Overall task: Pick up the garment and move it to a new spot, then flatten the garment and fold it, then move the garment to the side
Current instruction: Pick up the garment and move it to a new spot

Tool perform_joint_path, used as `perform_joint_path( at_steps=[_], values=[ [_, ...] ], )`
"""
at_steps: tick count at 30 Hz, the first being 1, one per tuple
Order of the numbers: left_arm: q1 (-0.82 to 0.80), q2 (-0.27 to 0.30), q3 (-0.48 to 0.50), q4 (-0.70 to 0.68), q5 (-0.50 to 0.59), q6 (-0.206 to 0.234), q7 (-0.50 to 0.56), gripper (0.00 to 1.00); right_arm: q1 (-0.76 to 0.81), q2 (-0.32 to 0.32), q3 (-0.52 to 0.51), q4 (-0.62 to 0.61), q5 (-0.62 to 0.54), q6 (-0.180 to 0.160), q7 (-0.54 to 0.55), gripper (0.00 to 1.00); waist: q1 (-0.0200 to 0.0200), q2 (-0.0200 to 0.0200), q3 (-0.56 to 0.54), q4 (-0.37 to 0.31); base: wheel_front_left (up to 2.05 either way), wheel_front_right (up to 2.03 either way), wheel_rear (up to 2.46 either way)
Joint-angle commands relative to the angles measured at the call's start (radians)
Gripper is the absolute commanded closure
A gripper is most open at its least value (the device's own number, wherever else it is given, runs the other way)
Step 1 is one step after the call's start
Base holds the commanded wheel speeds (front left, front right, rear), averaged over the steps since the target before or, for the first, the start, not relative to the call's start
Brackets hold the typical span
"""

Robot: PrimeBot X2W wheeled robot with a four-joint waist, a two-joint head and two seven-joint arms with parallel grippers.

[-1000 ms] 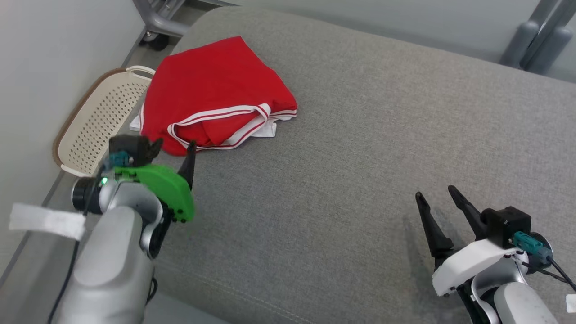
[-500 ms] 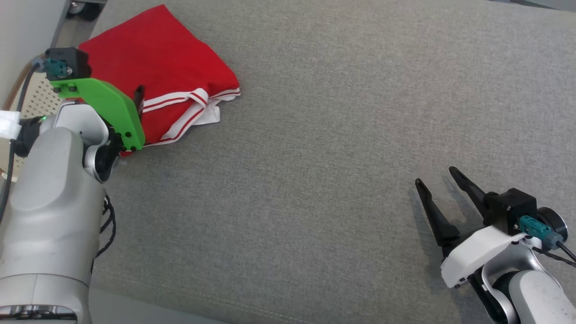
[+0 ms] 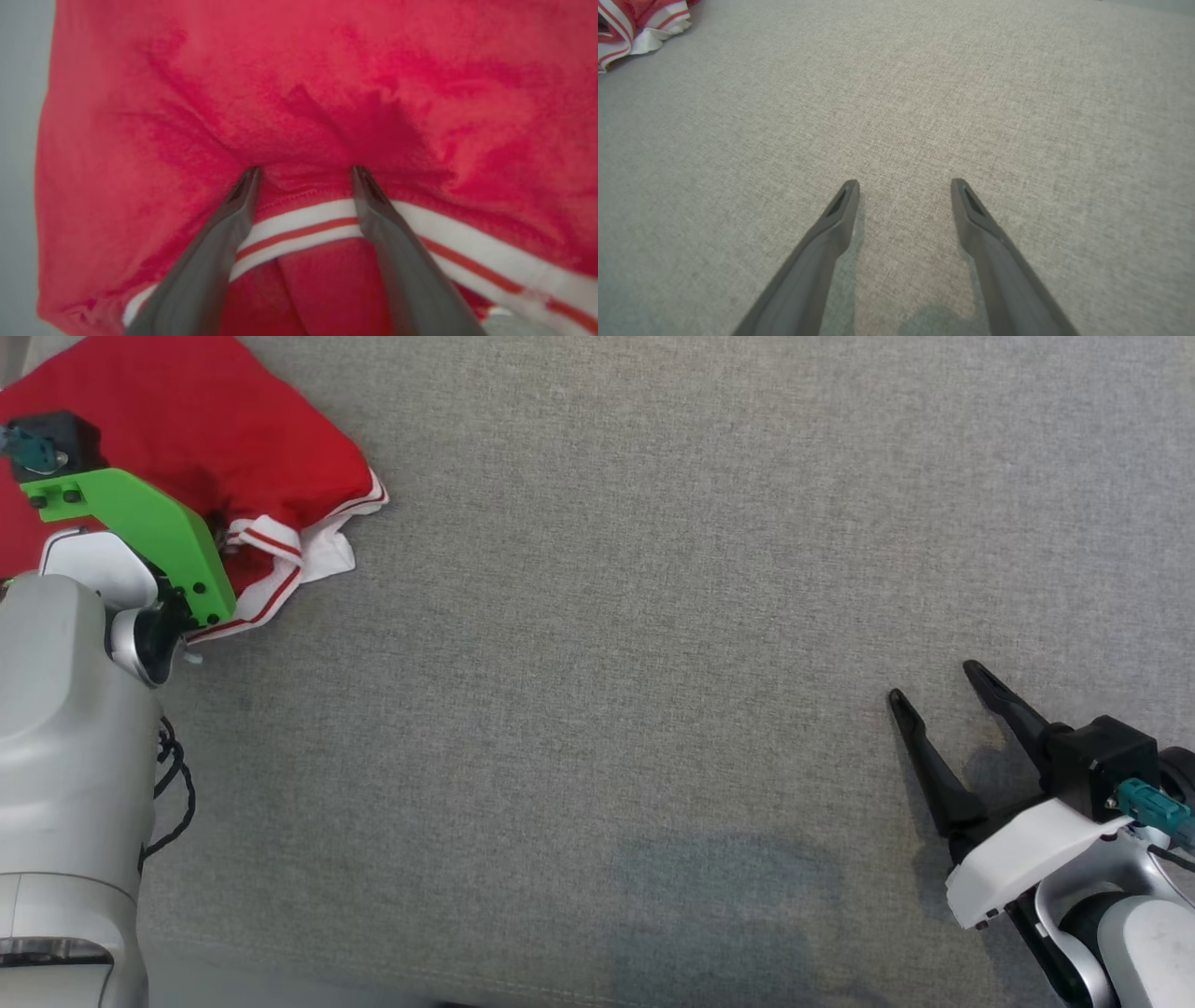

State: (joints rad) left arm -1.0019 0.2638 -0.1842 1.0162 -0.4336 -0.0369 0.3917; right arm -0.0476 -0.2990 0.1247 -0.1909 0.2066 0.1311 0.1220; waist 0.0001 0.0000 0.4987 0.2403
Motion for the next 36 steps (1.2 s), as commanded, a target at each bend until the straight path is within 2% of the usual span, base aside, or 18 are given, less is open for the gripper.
perform_joint_path(
  at_steps=[1, 2, 3, 4, 8, 12, 14, 20, 27, 33, 36],
  values=[
    [-0.006, -0.006, 0.001, 0.014, -0.002, 0.005, 0.011, 0.00, 0.003, -0.003, -0.001, -0.006, -0.013, -0.001, 0.001, 0.00, -0.0001, 0.0000, 0.033, -0.012, 0.00, 0.00, 0.00],
    [-0.004, -0.011, 0.004, 0.027, -0.010, 0.008, 0.023, 0.36, 0.004, -0.002, -0.002, -0.007, -0.014, -0.001, 0.003, 0.00, -0.0001, 0.0000, 0.036, -0.011, 0.00, 0.00, 0.00],
    [-0.002, -0.016, 0.006, 0.037, -0.017, 0.009, 0.029, 0.64, 0.004, 0.001, 0.000, -0.008, -0.014, -0.001, 0.004, 0.00, -0.0001, 0.0000, 0.038, -0.010, 0.00, 0.00, 0.00],
    [0.001, -0.019, 0.006, 0.045, -0.022, 0.009, 0.031, 0.99, 0.003, 0.003, 0.002, -0.009, -0.017, -0.001, 0.006, 0.00, -0.0001, 0.0000, 0.039, -0.010, 0.00, 0.00, 0.00],
    [0.003, -0.025, 0.013, 0.068, -0.034, 0.013, 0.022, 1.00, -0.010, 0.008, 0.008, -0.005, -0.016, -0.001, 0.010, 0.00, -0.0001, 0.0000, 0.041, -0.010, 0.00, 0.00, 0.00],
    [-0.014, -0.014, 0.029, 0.063, -0.029, 0.066, -0.053, 1.00, -0.025, 0.013, 0.012, 0.004, -0.017, -0.001, -0.001, 0.00, -0.0001, 0.0000, 0.033, -0.008, 0.00, 0.00, 0.00],
    [-0.025, -0.018, 0.031, 0.068, -0.034, 0.074, -0.065, 1.00, -0.035, 0.018, 0.016, 0.014, -0.016, -0.001, -0.009, 0.00, -0.0001, 0.0000, 0.019, -0.008, 0.00, 0.00, 0.00],
    [-0.063, -0.007, 0.016, 0.049, -0.021, 0.065, -0.107, 1.00, -0.055, 0.048, 0.041, 0.063, 0.001, -0.001, -0.050, 0.00, -0.0001, 0.0000, -0.052, -0.027, 0.00, 0.00, 0.00],
    [-0.093, -0.009, -0.006, -0.006, -0.014, 0.045, -0.135, 1.00, -0.062, 0.096, 0.056, 0.146, 0.019, -0.001, -0.110, 0.00, -0.0001, 0.0000, -0.163, -0.086, 0.00, 0.00, 0.00],
    [-0.118, -0.049, -0.038, -0.097, -0.013, 0.007, -0.127, 1.00, -0.048, 0.130, 0.044, 0.206, 0.033, -0.001, -0.155, 0.00, -0.0001, 0.0000, -0.225, -0.142, 0.00, 0.00, 0.00],
    [-0.115, -0.092, -0.067, -0.167, -0.022, -0.018, -0.107, 1.00, -0.047, 0.148, 0.046, 0.239, 0.040, -0.001, -0.181, 0.00, -0.0001, 0.0000, -0.253, -0.188, 0.00, 0.00, 0.00]
  ],
)
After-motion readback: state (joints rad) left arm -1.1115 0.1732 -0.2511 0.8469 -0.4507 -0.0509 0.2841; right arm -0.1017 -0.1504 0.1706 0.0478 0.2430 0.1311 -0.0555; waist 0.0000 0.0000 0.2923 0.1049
